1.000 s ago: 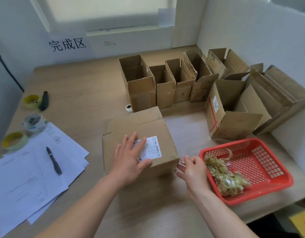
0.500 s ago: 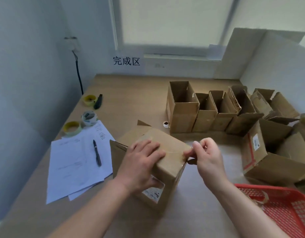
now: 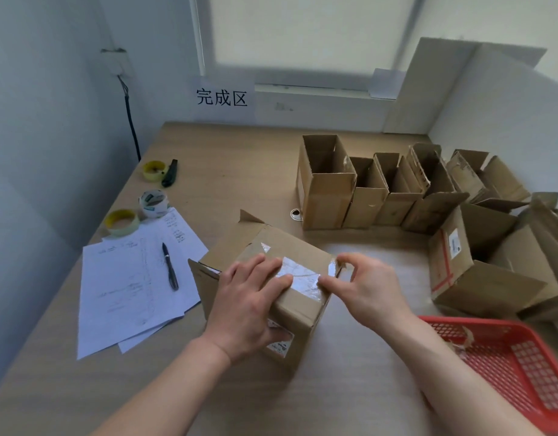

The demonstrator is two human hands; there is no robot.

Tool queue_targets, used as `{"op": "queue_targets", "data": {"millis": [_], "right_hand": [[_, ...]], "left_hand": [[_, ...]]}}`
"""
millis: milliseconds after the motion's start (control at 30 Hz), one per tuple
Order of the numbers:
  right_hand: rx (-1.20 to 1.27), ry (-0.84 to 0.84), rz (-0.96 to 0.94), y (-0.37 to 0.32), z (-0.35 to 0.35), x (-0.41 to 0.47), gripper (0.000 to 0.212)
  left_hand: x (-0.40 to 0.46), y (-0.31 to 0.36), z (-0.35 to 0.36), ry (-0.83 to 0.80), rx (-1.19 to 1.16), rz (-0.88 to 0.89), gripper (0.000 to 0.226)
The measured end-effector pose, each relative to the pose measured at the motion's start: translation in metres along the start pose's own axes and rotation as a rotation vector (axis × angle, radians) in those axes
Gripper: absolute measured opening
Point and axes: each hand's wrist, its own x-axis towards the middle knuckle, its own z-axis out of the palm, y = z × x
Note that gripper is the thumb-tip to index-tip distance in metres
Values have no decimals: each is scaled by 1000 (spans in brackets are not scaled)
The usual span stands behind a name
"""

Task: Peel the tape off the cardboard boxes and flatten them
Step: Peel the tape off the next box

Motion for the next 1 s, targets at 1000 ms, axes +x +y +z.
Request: {"op": "queue_targets", "data": {"millis": [1000], "right_hand": [[848, 107, 391, 3, 0, -15, 55]], "left_hand": [[-19, 10, 4, 6, 10, -8, 97]]}}
